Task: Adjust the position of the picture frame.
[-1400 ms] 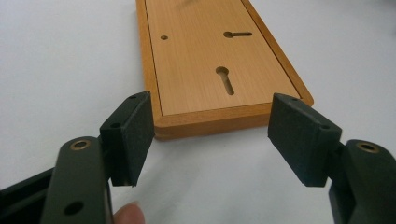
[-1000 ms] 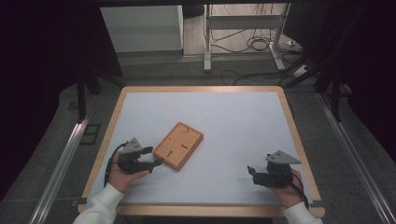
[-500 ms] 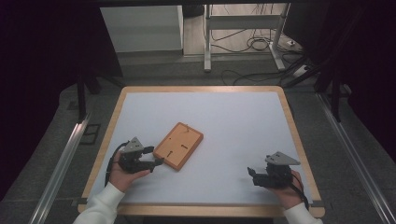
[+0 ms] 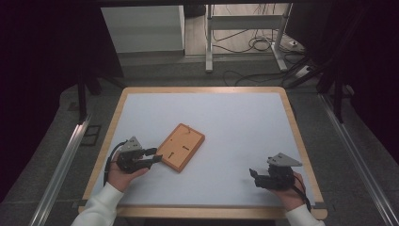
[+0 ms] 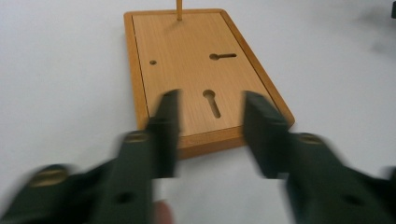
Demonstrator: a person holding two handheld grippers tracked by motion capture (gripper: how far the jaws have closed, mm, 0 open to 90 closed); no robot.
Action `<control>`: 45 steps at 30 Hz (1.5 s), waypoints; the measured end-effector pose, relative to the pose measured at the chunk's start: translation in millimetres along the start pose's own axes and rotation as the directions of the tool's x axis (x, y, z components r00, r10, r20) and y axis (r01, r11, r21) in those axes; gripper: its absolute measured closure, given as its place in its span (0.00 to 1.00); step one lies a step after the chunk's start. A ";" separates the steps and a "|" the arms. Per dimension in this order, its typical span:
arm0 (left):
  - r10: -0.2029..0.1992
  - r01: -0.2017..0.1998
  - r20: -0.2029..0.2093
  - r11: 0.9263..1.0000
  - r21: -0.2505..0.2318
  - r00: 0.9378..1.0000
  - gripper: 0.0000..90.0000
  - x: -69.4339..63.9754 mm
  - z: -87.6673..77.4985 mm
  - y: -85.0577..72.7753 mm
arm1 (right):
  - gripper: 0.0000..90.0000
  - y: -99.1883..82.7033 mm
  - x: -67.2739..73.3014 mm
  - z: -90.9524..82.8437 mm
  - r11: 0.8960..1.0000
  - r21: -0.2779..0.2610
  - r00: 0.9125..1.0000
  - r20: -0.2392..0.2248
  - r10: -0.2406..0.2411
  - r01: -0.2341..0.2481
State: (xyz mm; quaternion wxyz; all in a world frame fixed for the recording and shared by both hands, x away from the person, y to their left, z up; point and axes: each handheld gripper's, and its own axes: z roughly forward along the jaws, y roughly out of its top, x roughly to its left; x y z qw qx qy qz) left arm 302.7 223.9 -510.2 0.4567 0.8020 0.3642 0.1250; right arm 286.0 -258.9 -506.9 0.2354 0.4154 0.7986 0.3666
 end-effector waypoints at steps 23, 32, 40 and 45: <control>-0.043 0.050 -0.055 0.991 0.124 0.998 1.00 46.7 16.6 7.5 | 0.17 -0.2 0.2 3.4 1.000 0.017 1.000 -0.003 0.007 -0.007; -0.057 0.066 -0.060 0.985 0.159 0.997 1.00 57.8 29.4 2.6 | 0.17 -0.8 1.0 6.4 1.000 0.029 1.000 -0.004 0.006 -0.006; -0.009 0.022 -0.064 0.979 0.203 0.998 1.00 53.5 32.8 0.5 | 0.17 -0.9 1.2 6.2 0.999 0.033 1.000 0.000 0.006 -0.006; -0.004 0.016 -0.057 0.976 0.215 0.998 1.00 52.4 33.9 -0.6 | 0.17 -0.9 0.5 5.7 1.000 0.031 1.000 0.002 0.004 -0.004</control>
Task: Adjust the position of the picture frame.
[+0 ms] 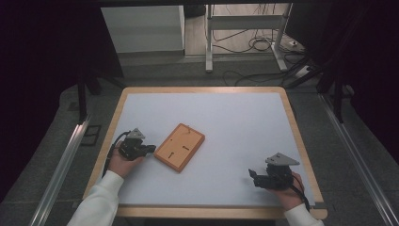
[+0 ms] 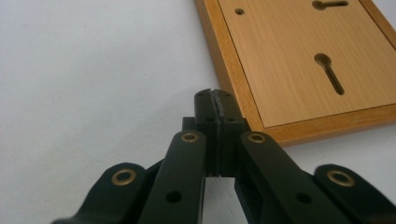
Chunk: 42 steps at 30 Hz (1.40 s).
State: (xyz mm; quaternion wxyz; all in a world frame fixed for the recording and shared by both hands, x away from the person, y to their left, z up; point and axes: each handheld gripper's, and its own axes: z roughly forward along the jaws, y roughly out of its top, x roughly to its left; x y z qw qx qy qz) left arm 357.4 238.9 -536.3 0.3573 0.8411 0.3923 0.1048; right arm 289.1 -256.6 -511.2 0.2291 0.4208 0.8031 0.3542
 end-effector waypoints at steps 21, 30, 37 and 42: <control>0.011 -0.011 0.011 1.000 0.013 1.000 1.00 -4.2 -1.2 -5.1 | 0.17 -0.2 -1.8 0.6 1.000 0.003 1.000 0.006 0.002 -0.002; 0.040 -0.041 0.033 0.999 0.021 0.999 1.00 -14.9 -0.3 -3.7 | 0.17 -0.2 -1.5 0.7 1.000 0.004 1.000 0.007 -0.001 0.001; 0.055 -0.056 0.048 0.998 0.009 0.997 1.00 -21.4 -3.4 -1.8 | 0.17 0.0 -1.0 1.0 1.000 0.006 1.000 0.004 -0.004 0.003; 0.050 -0.051 0.060 0.999 0.004 0.997 1.00 -19.9 -3.1 -2.4 | 0.17 -0.3 -1.6 1.0 1.000 0.008 1.000 0.005 -0.002 0.002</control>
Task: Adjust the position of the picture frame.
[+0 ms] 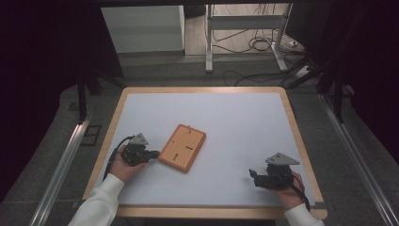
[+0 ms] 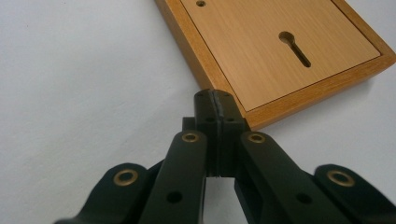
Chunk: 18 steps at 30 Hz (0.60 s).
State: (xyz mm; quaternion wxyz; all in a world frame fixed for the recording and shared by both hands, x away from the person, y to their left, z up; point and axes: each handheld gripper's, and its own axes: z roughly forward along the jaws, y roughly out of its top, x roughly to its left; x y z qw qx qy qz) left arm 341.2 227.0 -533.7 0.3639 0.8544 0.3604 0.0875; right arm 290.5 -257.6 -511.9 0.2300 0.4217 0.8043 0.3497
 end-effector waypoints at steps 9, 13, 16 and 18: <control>0.006 -0.006 0.000 1.000 0.015 1.000 1.00 -1.8 2.7 -0.6 | 0.17 0.3 1.1 0.4 1.000 0.001 1.000 -0.004 -0.001 0.001; 0.015 -0.015 0.007 1.000 0.018 1.000 1.00 -5.6 4.0 0.8 | 0.17 0.1 0.4 1.4 1.000 0.003 1.000 -0.004 0.000 0.000; 0.026 -0.027 0.018 0.999 0.022 0.999 1.00 -10.1 5.6 2.2 | 0.17 0.3 0.6 2.0 1.000 0.004 1.000 -0.006 -0.001 0.001; 0.033 -0.034 0.023 0.999 0.021 0.999 1.00 -13.4 7.0 3.2 | 0.17 0.3 0.6 2.0 1.000 0.004 1.000 -0.006 -0.002 0.002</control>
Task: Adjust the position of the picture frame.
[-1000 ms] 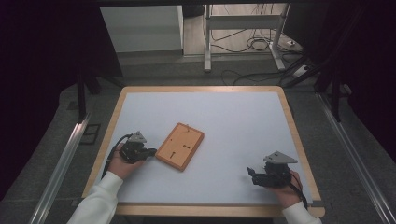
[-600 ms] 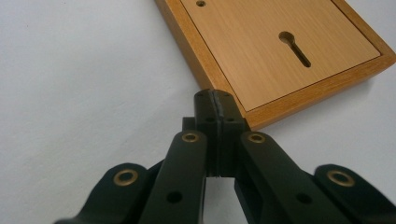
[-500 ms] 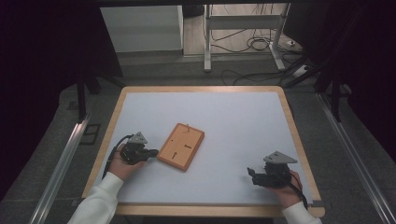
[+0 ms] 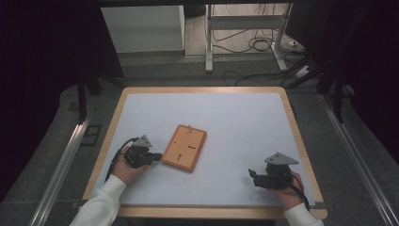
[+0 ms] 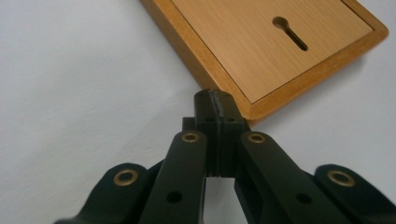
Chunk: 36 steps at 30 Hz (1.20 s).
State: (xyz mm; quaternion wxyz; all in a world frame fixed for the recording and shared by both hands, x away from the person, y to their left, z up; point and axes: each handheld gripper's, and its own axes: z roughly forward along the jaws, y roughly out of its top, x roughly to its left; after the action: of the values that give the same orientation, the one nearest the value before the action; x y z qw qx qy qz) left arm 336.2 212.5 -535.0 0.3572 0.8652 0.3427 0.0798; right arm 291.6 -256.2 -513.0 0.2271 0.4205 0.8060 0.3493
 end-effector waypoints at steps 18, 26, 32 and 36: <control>0.080 -0.081 0.057 0.997 0.018 0.995 1.00 -33.9 18.8 16.9 | 0.17 0.2 0.0 0.3 1.000 0.001 1.000 -0.003 -0.001 0.001; 0.084 -0.086 0.074 0.996 0.016 0.994 1.00 -39.6 25.6 23.5 | 0.17 -0.2 0.5 1.1 1.000 0.004 1.000 -0.007 -0.003 0.003; 0.082 -0.083 0.078 0.996 0.017 0.994 1.00 -42.3 28.3 26.1 | 0.17 0.0 1.4 2.4 1.000 0.009 1.000 -0.008 -0.007 0.007; 0.084 -0.085 0.084 0.996 0.012 0.993 1.00 -42.2 29.7 26.8 | 0.17 -0.1 1.0 2.1 1.000 0.010 1.000 -0.006 -0.006 0.006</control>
State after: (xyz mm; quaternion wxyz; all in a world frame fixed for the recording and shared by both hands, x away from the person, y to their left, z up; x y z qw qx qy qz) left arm 330.1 154.7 -534.2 0.3607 0.8843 0.2913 0.0560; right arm 292.4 -254.7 -514.6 0.2239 0.4183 0.8095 0.3459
